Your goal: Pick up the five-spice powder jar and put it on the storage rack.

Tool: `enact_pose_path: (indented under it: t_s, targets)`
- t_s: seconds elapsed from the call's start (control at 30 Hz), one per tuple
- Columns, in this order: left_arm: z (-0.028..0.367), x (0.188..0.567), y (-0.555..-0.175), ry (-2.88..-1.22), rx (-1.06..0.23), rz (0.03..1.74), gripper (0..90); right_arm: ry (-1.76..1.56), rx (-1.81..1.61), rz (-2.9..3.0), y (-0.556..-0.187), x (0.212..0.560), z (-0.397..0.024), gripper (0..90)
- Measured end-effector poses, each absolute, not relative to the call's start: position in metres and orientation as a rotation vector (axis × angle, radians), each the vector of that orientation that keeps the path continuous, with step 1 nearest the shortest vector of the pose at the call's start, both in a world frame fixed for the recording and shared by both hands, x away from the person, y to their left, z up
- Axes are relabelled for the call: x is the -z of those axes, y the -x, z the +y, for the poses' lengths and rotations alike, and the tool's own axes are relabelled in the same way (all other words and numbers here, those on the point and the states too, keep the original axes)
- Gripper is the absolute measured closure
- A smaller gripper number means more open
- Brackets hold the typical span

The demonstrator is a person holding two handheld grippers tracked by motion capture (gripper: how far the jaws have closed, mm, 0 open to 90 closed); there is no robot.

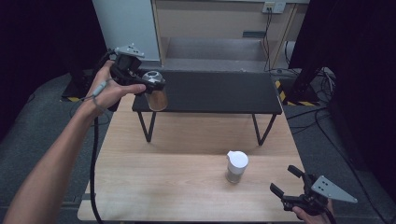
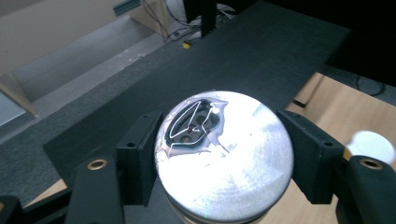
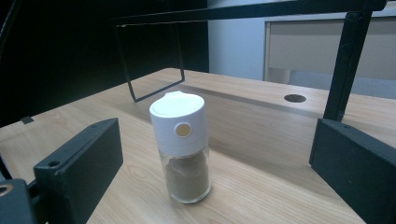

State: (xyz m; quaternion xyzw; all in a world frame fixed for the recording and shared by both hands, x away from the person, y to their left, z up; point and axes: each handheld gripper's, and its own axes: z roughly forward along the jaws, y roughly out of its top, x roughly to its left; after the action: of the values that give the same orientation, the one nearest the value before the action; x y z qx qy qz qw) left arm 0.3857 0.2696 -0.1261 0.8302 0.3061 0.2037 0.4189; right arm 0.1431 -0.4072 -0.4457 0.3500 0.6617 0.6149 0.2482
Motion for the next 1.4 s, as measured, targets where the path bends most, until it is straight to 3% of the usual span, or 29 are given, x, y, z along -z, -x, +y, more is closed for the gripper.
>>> enact_pose_path:
  t_s: [0.6, 1.4]
  targets:
    - [0.256, 0.137, -0.437, -2.004, -0.574, 0.969, 33.4, -0.962, -1.682, 1.798, -0.142, 0.447, -0.408, 3.0]
    - [0.247, 0.163, -0.458, -2.049, -0.565, 0.974, 33.1, -0.963, -1.686, 1.796, -0.14, 0.447, -0.409, 3.2]
